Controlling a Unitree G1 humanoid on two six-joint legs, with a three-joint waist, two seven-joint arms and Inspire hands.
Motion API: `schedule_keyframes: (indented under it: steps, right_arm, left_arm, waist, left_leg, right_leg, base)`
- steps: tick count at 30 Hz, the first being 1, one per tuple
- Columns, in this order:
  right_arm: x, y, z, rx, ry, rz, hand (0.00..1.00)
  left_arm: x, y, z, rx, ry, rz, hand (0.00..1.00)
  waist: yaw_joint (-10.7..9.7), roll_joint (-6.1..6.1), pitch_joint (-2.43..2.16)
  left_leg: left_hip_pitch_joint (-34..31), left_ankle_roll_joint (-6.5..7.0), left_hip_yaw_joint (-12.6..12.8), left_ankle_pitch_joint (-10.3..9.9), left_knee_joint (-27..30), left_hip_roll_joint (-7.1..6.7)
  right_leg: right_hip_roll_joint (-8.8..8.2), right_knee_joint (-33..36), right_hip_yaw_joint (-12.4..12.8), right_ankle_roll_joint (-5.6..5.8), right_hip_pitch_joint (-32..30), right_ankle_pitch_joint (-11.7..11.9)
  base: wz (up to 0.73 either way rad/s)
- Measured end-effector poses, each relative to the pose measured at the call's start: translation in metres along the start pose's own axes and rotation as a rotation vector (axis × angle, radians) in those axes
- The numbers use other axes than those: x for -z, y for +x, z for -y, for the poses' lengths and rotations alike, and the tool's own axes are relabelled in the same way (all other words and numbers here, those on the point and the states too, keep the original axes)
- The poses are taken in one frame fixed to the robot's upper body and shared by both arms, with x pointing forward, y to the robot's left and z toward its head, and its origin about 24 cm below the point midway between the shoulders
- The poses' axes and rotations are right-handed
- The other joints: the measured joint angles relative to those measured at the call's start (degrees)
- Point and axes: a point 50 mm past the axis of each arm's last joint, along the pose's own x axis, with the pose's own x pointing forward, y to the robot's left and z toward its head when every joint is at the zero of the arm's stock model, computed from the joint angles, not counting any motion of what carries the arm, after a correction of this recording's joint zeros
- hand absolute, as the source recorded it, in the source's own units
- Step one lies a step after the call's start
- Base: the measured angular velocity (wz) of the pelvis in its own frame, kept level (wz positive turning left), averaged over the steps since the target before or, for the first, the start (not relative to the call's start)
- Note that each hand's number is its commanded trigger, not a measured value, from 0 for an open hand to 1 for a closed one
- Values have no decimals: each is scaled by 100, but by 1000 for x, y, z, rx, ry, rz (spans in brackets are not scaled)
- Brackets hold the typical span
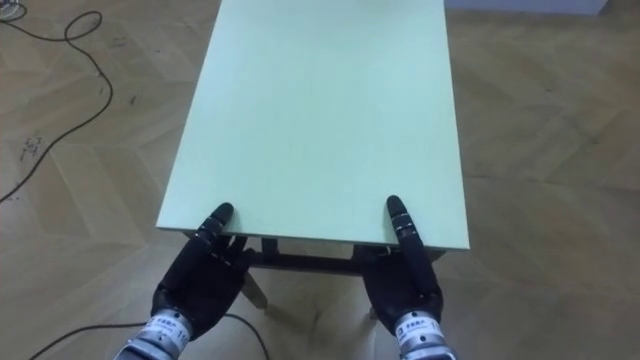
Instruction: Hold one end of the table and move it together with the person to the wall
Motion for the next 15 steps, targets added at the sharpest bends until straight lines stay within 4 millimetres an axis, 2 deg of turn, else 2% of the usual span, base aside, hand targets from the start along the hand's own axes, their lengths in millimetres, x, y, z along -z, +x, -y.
schedule_keyframes:
  steps: [2,11,15]
  right_arm:
    - [-2,0,0,1,-10,-2,100]
    - [-4,-4,2,13,-26,-4,100]
    - [-3,-3,0,6,-23,-2,100]
  left_arm:
    - [0,0,0,-1,1,-2,100]
    - [5,-4,-4,-20,-12,-15,100]
    - [6,-4,-3,-18,-12,-6,100]
  waist:
    - [25,31,2]
    - [-58,124,-7]
    - [-48,133,-8]
  left_leg:
    - [19,-11,-22,9,2,0]
    - [70,13,-289,106,-115,-198]
    - [145,34,-327,198,-316,-305]
  right_leg:
    - [9,-13,-37,-6,48,4]
    - [-17,-205,-208,5,280,-2]
    - [-95,-205,-262,36,283,-20]
  base:
    - [6]
    - [19]
    - [8]
